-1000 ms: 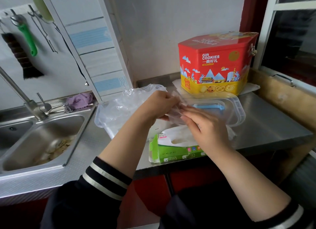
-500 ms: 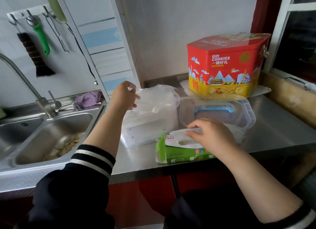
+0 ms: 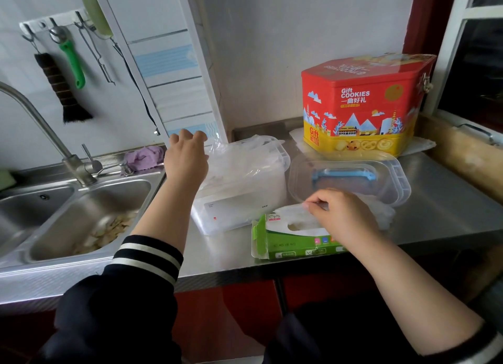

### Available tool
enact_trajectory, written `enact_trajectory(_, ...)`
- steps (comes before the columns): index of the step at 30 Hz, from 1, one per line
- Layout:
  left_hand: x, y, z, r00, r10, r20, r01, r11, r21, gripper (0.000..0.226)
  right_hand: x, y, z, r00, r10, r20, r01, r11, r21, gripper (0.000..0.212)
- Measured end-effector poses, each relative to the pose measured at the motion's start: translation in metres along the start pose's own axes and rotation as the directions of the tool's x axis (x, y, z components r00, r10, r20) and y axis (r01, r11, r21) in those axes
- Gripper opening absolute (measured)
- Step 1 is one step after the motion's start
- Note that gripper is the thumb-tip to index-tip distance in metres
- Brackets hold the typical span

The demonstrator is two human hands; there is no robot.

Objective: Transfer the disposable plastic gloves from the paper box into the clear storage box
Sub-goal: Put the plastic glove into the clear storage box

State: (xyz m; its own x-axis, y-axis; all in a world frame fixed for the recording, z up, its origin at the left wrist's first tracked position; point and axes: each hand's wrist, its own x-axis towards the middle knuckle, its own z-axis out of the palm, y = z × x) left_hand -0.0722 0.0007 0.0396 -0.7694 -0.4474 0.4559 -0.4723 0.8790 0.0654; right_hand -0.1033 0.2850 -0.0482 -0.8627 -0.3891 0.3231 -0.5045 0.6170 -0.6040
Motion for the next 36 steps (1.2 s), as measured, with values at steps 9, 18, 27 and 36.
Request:
enact_trajectory(9,-0.021,0.057,-0.035,0.96,0.104,-0.259,-0.182,0.936,-0.301,0.022,0.003,-0.001,-0.007,0.981,0.123,-0.149,-0.086,0.969,0.23,0.02)
enact_trajectory(18,-0.063,0.112,-0.048,0.848,0.412,0.333,0.135,0.439,-0.888,0.045,0.013,0.001,-0.014,0.951,0.195,-0.241,-0.084,0.91,0.405,0.034)
enact_trajectory(27,-0.071,0.114,-0.028,0.737,0.447,0.506,0.251,0.514,-0.82,0.043,0.023,-0.004,-0.021,0.916,0.226,-0.332,-0.056,0.89,0.452,0.033)
enact_trajectory(36,-0.079,0.117,-0.03,0.616,0.447,0.649,0.21,0.7,-0.682,0.06,0.025,-0.011,-0.03,0.84,0.237,-0.488,0.094,0.822,0.561,0.027)
